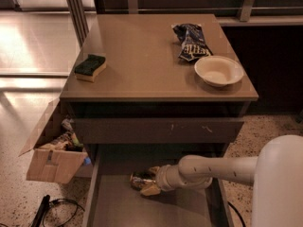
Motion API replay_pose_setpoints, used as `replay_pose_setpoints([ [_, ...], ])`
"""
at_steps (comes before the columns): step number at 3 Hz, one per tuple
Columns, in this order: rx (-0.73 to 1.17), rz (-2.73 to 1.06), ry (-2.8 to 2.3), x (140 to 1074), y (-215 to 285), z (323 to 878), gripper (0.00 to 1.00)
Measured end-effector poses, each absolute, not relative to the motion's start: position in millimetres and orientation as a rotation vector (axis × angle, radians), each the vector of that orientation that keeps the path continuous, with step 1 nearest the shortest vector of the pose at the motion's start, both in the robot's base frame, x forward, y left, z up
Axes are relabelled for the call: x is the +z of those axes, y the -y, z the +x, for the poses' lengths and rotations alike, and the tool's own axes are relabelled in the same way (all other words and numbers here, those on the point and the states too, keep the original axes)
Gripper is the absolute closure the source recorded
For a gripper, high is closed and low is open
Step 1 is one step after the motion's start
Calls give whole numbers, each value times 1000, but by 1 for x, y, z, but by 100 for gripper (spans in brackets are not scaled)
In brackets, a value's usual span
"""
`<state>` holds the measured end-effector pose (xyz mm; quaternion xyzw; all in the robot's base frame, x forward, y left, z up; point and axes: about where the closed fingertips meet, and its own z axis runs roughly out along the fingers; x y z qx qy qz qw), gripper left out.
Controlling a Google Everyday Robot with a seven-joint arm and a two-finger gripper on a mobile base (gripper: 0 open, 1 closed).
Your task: Pick orange can from middle drawer and place on counter
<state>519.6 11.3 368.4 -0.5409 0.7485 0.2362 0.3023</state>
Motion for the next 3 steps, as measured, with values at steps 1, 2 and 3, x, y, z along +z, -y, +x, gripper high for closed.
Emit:
replay_pose_setpoints([
  [1, 626, -1434, -1985, 368, -11, 520, 64],
  [2, 647, -1437, -1969, 378, -11, 519, 95],
  [3, 692, -1439, -1943, 400, -5, 515, 100],
])
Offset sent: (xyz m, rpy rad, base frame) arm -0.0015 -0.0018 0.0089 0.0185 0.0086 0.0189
